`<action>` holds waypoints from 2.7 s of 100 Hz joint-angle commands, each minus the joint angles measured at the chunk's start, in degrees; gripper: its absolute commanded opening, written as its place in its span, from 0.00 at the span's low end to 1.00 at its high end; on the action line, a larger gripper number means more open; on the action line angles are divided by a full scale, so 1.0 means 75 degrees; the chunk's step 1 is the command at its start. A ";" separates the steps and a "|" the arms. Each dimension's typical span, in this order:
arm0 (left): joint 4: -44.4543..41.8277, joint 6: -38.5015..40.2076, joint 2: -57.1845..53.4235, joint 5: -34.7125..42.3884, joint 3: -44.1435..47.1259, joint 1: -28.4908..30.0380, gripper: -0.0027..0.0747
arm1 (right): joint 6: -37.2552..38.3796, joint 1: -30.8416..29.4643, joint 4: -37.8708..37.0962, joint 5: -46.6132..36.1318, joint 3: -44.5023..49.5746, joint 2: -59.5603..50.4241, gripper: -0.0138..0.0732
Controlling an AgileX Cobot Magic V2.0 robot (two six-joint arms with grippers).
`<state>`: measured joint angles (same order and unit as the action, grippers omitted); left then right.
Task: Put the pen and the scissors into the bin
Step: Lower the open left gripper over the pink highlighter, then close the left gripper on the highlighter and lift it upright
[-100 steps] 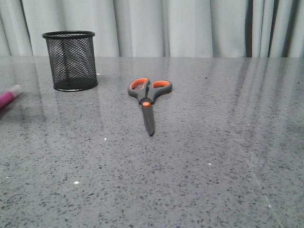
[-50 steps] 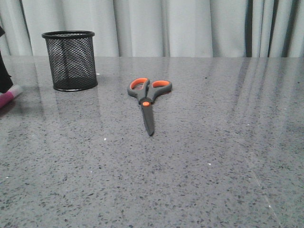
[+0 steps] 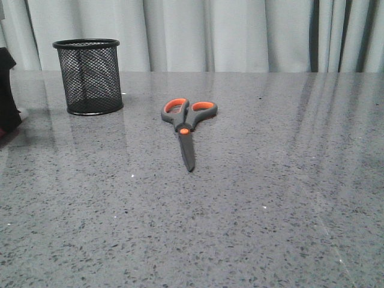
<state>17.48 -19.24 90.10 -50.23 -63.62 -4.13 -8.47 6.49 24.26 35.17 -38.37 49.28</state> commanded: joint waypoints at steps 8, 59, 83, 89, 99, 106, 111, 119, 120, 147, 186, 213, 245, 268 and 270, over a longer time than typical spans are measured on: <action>0.0103 0.0037 -0.0239 0.0385 -0.0234 -0.0062 0.56 | -0.0105 -0.0041 0.0033 -0.0406 -0.0270 -0.0024 0.62; 0.0048 0.0037 -0.0239 0.0466 -0.0234 -0.0075 0.56 | -0.0105 -0.0041 0.0033 -0.0406 -0.0270 -0.0024 0.62; 0.0048 0.0037 -0.0239 0.0453 -0.0234 -0.0075 0.56 | -0.0105 -0.0041 0.0033 -0.0375 -0.0270 -0.0024 0.62; 0.0007 0.0037 -0.0203 0.0437 -0.0234 -0.0090 0.56 | -0.0105 -0.0041 0.0033 -0.0378 -0.0270 -0.0024 0.62; -0.0114 0.0037 -0.0056 0.0339 -0.0234 -0.0090 0.56 | -0.0105 -0.0041 0.0033 -0.0378 -0.0270 -0.0024 0.62; -0.0114 0.0037 0.0101 0.0261 -0.0234 -0.0090 0.56 | -0.0105 -0.0041 0.0033 -0.0378 -0.0270 -0.0024 0.62; -0.0114 0.0037 0.0188 0.0205 -0.0234 -0.0090 0.56 | -0.0109 -0.0041 0.0033 -0.0360 -0.0270 -0.0024 0.62; -0.0114 0.0037 0.0279 0.0188 -0.0234 -0.0090 0.56 | -0.0109 -0.0041 0.0033 -0.0308 -0.0270 -0.0024 0.62; -0.0085 0.0037 0.0295 0.0188 -0.0234 -0.0090 0.56 | -0.0109 -0.0041 0.0033 -0.0293 -0.0270 -0.0024 0.62; -0.0063 0.0037 0.0330 0.0079 -0.0234 -0.0090 0.19 | -0.0109 -0.0041 0.0028 -0.0265 -0.0270 -0.0024 0.62; -0.0469 0.0037 0.0195 -0.0089 -0.0250 -0.0090 0.01 | -0.0122 -0.0041 0.0028 -0.0265 -0.0270 -0.0024 0.62; -0.0630 0.0037 -0.0894 0.0122 -0.0695 -0.0090 0.01 | -0.0122 -0.0041 0.0028 -0.0220 -0.0270 -0.0024 0.62; 0.0327 -0.0284 -0.2143 0.1626 -0.1008 -0.0090 0.01 | -0.0122 -0.0041 0.0028 -0.0234 -0.0270 -0.0024 0.62; 0.2289 -0.1655 -0.2096 0.2942 -0.1008 -0.0199 0.01 | -0.0122 -0.0041 0.0028 -0.0187 -0.0270 -0.0024 0.62; 0.2433 -0.1794 -0.2074 0.3086 -0.1008 -0.0280 0.01 | -0.0122 -0.0041 0.0028 -0.0187 -0.0270 -0.0024 0.62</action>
<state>28.40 -27.90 75.73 -35.07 -69.31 -4.68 -8.67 6.49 24.13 36.46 -38.37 49.28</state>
